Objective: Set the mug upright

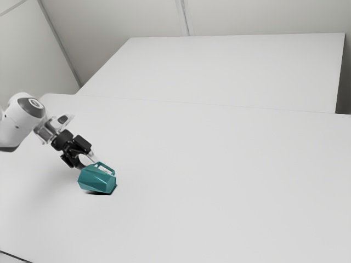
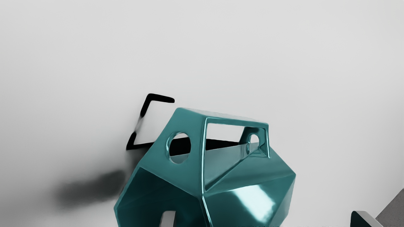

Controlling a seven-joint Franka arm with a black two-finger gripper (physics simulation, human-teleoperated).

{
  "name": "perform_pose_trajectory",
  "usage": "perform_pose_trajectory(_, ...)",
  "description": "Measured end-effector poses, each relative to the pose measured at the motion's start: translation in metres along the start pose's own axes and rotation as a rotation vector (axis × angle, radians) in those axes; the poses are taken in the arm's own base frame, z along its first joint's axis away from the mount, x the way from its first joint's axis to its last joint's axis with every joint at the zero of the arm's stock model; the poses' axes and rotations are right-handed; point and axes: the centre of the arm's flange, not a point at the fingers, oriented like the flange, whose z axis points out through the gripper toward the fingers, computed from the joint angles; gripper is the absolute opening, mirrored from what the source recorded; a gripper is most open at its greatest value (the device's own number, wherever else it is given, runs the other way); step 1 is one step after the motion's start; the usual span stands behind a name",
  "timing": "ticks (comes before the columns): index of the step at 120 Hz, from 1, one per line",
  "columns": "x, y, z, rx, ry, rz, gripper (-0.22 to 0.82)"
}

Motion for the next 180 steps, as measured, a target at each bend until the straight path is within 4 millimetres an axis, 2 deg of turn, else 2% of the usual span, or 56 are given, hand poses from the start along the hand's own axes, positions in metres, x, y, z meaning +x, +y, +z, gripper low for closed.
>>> perform_pose_trajectory(12,-0.007,-0.005,0.009,-0.025,-0.007,-0.008,0.56)
perform_pose_trajectory(56,-0.009,-0.006,0.015,-0.040,-0.010,0.016,0.09)
perform_pose_trajectory(78,-0.008,-0.004,0.015,-0.046,-0.001,0.027,-0.06)
perform_pose_trajectory(109,-0.004,0.010,0.012,-0.085,0.031,0.050,-0.14)
perform_pose_trajectory(128,0.001,0.020,0.018,-0.102,0.029,0.065,-0.16)
perform_pose_trajectory(153,0.007,0.042,0.017,-0.089,0.024,0.107,-0.17)
perform_pose_trajectory(180,0.014,0.067,0.019,0.008,0.002,0.162,-0.17)
